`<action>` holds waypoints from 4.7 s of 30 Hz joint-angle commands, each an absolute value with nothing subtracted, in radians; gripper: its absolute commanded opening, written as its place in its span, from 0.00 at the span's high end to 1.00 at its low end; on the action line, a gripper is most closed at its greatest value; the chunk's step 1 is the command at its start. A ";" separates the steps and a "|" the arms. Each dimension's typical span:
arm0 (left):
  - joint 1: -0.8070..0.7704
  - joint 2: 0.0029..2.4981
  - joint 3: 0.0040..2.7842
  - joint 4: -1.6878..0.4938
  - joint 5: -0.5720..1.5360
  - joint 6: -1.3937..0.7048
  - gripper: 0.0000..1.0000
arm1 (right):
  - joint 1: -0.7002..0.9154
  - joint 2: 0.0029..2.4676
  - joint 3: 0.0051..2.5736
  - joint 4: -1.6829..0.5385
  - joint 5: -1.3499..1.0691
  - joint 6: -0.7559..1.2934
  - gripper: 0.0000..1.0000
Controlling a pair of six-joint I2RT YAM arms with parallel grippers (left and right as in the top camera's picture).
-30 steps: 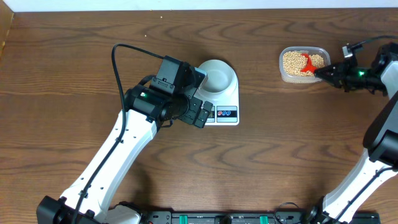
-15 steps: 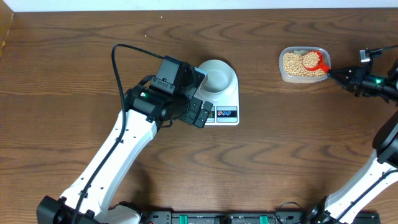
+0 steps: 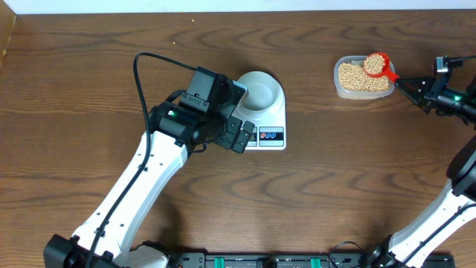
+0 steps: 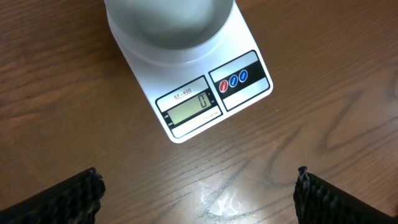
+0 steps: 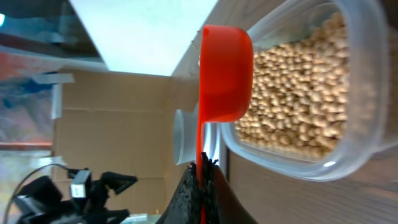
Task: Scoop item into bowl and weigh 50g on scale
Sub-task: 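Drag the red scoop through the soybeans with the right gripper to fill it, then lift the filled scoop with the right gripper over the grey bowl, then tip the red scoop with the right gripper to pour soybeans into the bowl, then return the empty scoop with the right gripper into the soybean tub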
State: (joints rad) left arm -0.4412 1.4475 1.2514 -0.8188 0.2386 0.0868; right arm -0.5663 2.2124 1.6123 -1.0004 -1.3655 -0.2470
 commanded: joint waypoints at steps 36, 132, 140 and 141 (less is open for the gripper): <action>-0.440 1.451 1.246 -0.822 0.251 0.104 0.00 | -0.120 2.125 1.618 -1.047 -1.501 -0.281 0.99; -0.440 1.451 1.246 -0.822 0.251 0.104 0.00 | 0.526 1.803 1.625 -0.799 -0.033 -0.228 0.99; -0.440 1.451 1.246 -0.822 0.251 0.104 0.00 | 0.492 1.788 1.625 -0.719 -0.051 -0.209 0.99; -0.440 1.451 1.246 -0.822 0.251 0.104 0.00 | 0.478 1.779 1.626 -0.717 -0.074 -0.204 0.99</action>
